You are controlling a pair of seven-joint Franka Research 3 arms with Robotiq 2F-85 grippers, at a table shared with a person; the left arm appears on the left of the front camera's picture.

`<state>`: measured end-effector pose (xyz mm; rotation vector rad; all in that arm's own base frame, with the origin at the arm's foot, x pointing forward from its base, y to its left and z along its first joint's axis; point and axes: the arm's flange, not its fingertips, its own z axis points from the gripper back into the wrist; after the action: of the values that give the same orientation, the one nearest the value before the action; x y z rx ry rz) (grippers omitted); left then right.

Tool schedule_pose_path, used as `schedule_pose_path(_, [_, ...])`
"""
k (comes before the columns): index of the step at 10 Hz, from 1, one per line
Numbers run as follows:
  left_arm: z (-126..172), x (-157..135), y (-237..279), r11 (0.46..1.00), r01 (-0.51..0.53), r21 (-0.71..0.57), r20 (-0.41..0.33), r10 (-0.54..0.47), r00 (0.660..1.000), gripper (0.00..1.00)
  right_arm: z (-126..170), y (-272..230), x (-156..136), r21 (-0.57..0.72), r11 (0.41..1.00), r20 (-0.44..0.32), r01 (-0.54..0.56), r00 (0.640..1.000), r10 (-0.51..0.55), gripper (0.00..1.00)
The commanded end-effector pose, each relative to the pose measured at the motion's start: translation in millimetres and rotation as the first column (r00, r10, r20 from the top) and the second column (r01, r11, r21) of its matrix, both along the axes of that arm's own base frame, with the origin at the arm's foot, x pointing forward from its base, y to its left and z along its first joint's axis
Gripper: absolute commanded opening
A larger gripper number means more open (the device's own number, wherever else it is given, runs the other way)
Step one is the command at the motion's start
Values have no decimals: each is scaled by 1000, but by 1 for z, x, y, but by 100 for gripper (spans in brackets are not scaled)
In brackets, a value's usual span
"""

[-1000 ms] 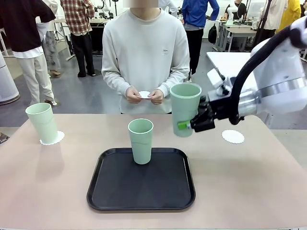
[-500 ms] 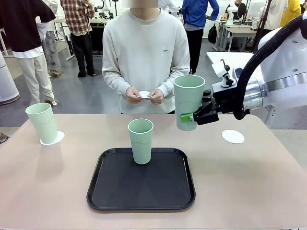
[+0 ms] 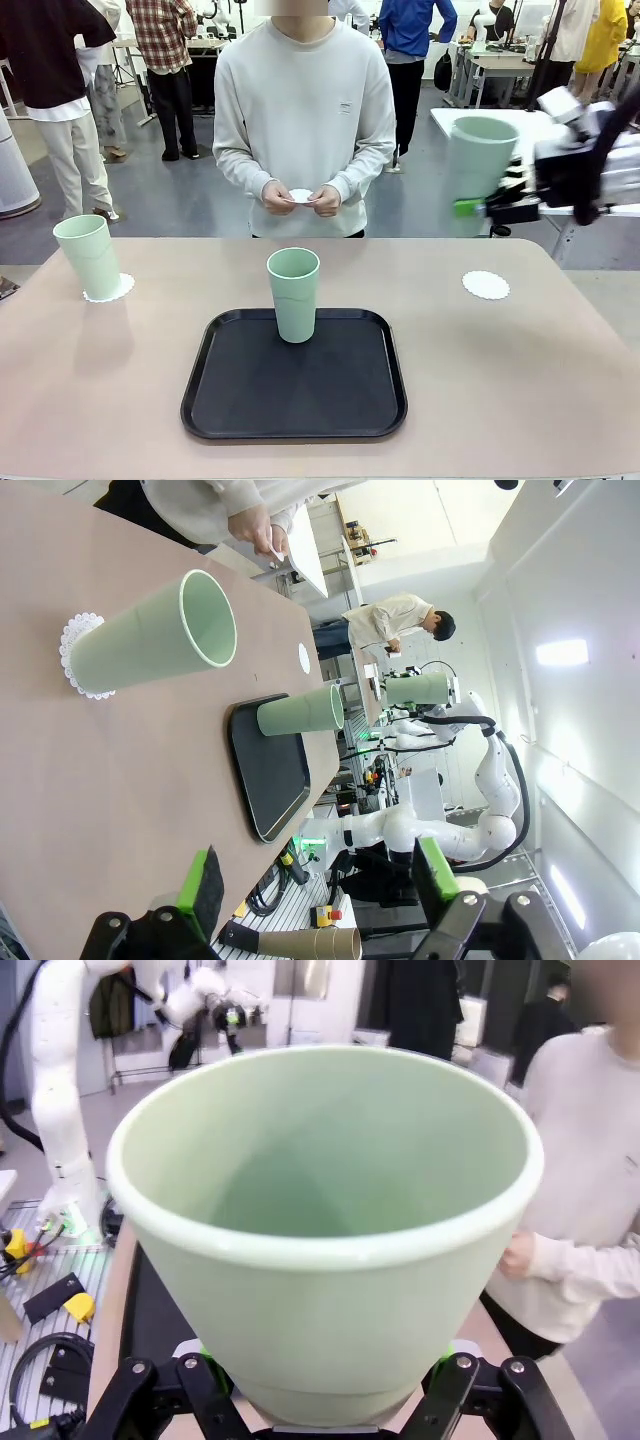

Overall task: Place coasters on the table and set cups on them.
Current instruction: Take one Reusable plastic cup from the Flat Tray and place it on a coaster set by the human.

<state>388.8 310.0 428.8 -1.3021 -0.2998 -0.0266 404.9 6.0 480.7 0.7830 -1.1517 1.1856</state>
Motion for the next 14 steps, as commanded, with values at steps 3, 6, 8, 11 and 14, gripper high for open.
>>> schedule_pose_path(3, [3,1,0,1000,-15,-7,0,15,1000,100,7,-74,2,0,990,-8,138,990,-138,82])
schedule_pose_path(6, [3,1,0,1000,-15,-7,0,15,1000,100,-4,-96,14,-5,971,-20,240,970,-240,82])
schedule_pose_path(8, [3,1,0,1000,-15,-7,0,15,1000,100,-4,-96,14,37,935,23,352,935,-353,82])
schedule_pose_path(11, [3,1,0,1000,-15,-7,0,15,1000,100,-9,-102,9,-8,971,-19,239,971,-239,82])
schedule_pose_path(14, [3,1,0,1000,-15,-7,0,15,1000,100,-23,-99,31,-17,983,-47,184,982,-184,82])
